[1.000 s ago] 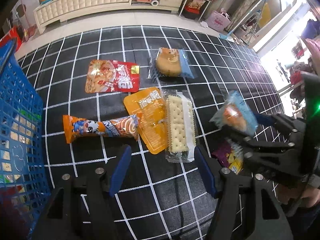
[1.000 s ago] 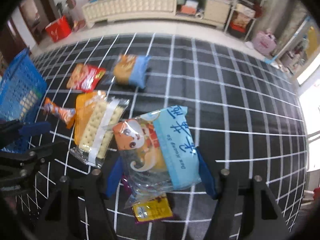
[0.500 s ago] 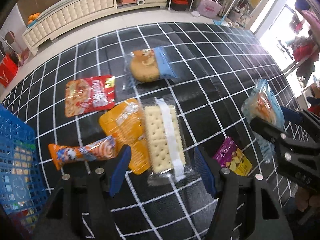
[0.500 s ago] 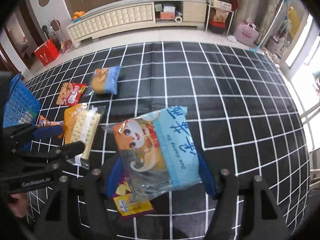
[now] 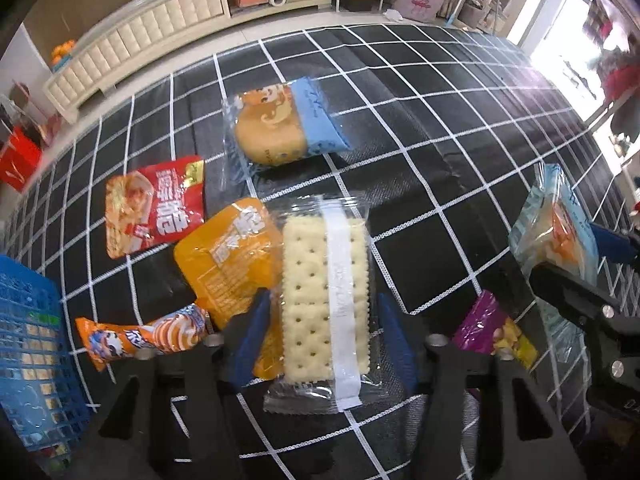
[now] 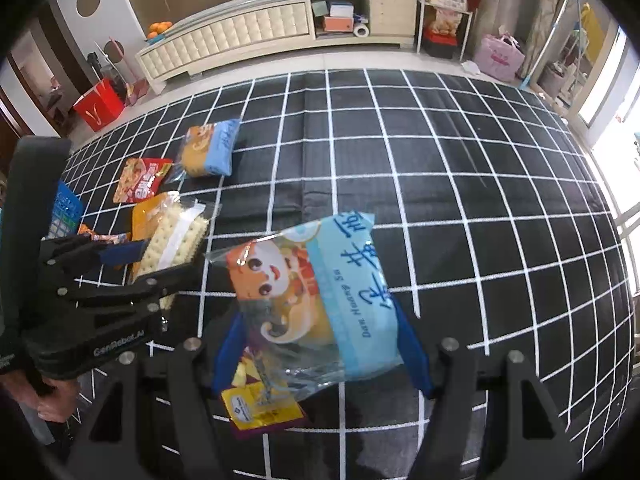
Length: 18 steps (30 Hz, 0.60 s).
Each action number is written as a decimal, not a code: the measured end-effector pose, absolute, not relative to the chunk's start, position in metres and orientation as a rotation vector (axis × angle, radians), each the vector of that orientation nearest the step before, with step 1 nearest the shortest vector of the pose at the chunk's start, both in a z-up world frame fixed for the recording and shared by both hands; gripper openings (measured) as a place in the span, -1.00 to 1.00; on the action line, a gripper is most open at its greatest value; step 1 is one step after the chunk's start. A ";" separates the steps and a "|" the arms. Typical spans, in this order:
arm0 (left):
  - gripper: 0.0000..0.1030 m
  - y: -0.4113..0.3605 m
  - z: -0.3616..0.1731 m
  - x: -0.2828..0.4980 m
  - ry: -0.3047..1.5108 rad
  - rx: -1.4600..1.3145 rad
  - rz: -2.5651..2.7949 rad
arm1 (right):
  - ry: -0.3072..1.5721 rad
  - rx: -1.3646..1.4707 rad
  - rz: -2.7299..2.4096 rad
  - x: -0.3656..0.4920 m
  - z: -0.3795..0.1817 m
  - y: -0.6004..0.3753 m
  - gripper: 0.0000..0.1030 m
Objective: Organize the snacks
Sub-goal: 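Grasp the light-blue bread bag with the right gripper while the left grasps the cracker pack, then carry the bread bag and cracker pack with both grippers over the blue basket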
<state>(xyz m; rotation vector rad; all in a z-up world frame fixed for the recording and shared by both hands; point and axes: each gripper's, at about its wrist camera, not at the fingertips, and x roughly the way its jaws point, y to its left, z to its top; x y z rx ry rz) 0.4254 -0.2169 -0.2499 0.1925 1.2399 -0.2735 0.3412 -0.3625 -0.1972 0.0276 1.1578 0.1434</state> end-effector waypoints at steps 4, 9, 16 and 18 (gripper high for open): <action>-0.23 -0.225 -0.245 0.416 1.222 0.181 -0.346 | 1.157 0.041 0.131 0.339 -0.195 -0.366 0.40; -0.23 -0.227 -0.241 0.400 1.198 0.196 -0.352 | 1.155 0.040 0.120 0.332 -0.189 -0.366 0.40; -0.23 -0.217 -0.193 0.375 1.118 0.166 -0.385 | 1.110 0.028 0.110 0.313 -0.155 -0.356 0.40; -0.23 -0.215 -0.176 0.363 1.081 0.165 -0.389 | 1.084 0.015 0.114 0.306 -0.139 -0.350 0.40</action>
